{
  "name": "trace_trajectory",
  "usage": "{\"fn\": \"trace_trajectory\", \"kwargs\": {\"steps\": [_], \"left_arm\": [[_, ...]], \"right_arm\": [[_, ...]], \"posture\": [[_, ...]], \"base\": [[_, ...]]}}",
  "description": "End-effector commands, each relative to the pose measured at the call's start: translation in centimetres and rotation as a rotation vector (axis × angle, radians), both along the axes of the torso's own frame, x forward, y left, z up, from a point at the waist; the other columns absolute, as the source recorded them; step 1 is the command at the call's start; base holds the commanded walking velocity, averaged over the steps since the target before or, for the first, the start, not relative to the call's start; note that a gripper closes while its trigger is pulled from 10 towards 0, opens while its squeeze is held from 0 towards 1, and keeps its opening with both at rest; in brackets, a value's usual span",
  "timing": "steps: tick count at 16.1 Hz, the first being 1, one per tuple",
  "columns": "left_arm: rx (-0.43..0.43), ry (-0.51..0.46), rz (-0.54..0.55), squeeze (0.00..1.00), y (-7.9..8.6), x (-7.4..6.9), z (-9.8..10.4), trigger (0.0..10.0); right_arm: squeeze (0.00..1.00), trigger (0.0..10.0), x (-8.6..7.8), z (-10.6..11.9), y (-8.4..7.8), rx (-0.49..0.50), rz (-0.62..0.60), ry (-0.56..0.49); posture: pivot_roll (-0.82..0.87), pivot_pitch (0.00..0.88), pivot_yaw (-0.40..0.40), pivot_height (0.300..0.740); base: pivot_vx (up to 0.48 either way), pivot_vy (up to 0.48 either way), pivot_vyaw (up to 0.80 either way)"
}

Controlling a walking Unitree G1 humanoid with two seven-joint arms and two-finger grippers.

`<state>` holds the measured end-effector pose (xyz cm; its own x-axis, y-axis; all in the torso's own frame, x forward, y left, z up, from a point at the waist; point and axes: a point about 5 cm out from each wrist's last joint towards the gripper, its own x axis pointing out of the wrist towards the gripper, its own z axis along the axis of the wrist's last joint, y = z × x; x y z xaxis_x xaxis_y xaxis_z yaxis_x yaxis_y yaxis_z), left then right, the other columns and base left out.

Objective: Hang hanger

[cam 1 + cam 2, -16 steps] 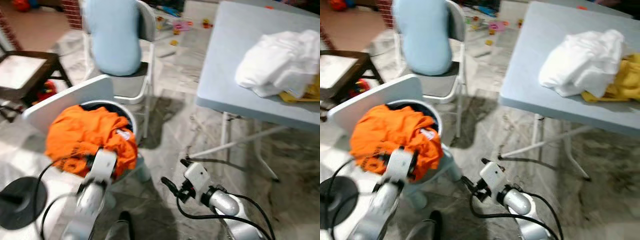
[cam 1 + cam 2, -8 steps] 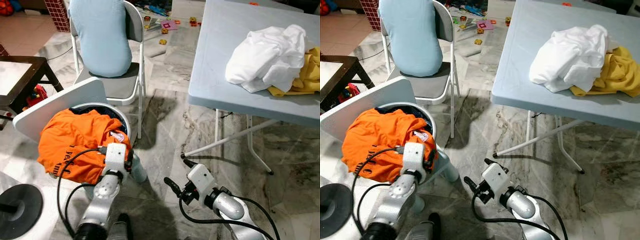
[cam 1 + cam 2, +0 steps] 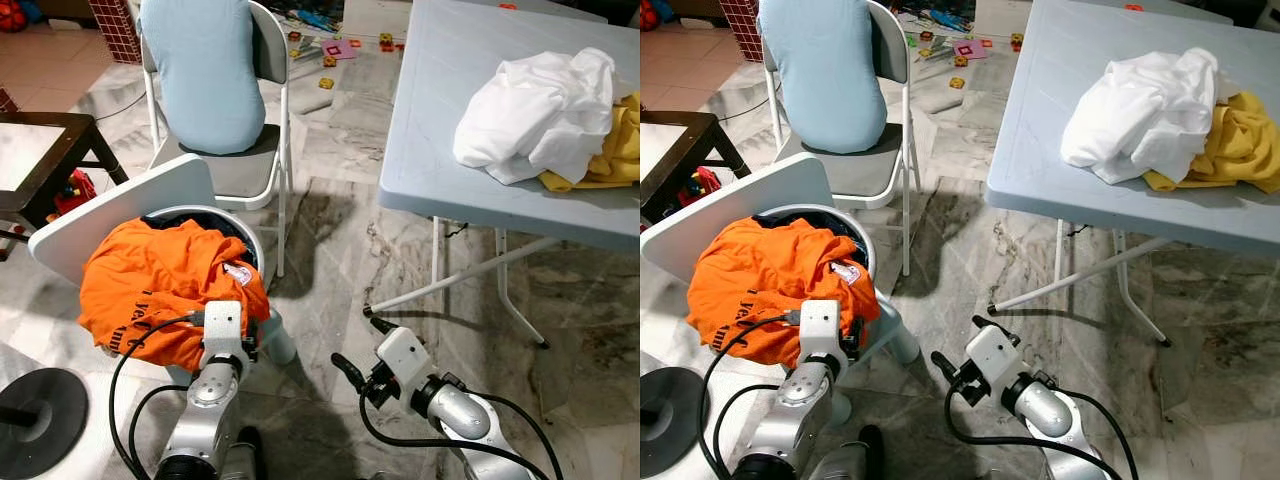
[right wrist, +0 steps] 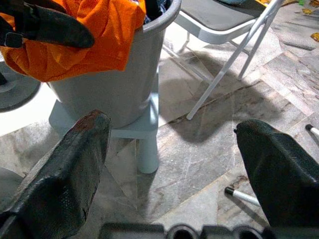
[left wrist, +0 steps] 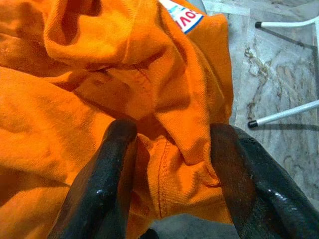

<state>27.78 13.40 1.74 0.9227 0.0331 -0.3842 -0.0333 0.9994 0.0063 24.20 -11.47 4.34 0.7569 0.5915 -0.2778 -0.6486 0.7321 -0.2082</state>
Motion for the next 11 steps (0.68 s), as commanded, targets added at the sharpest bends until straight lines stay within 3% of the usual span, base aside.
{"fn": "trace_trajectory", "kwargs": {"steps": [1, 7, 9, 11], "left_arm": [[0.02, 0.026, 0.018, 0.0, 0.2, -0.4, -0.5, 10.0], [0.056, 0.036, 0.046, 0.0, 0.8, 1.3, 0.3, 10.0], [0.04, 0.023, 0.051, 0.0, 0.6, 1.2, 0.8, 10.0], [0.03, 0.045, 0.098, 0.0, 0.9, 0.3, 1.0, 10.0]], "right_arm": [[0.0, 10.0, -0.1, 0.1, -0.3, -0.01, -0.012, -0.004], [0.0, 10.0, -0.2, 0.2, -0.1, -0.014, -0.013, -0.013], [0.0, 10.0, -0.1, 0.3, -0.3, -0.019, -0.016, -0.016], [0.0, 10.0, 0.0, 0.4, -0.4, -0.023, -0.021, -0.022]], "posture": [[-0.08, 0.212, -0.026, 0.74], [-0.09, 0.211, -0.025, 0.74], [-0.09, 0.209, -0.024, 0.74], [-0.09, 0.208, -0.023, 0.74]], "base": [[0.0, 0.0, 0.0], [0.0, 0.0, 0.0], [0.0, 0.0, 0.0], [0.0, 0.0, 0.0]]}}
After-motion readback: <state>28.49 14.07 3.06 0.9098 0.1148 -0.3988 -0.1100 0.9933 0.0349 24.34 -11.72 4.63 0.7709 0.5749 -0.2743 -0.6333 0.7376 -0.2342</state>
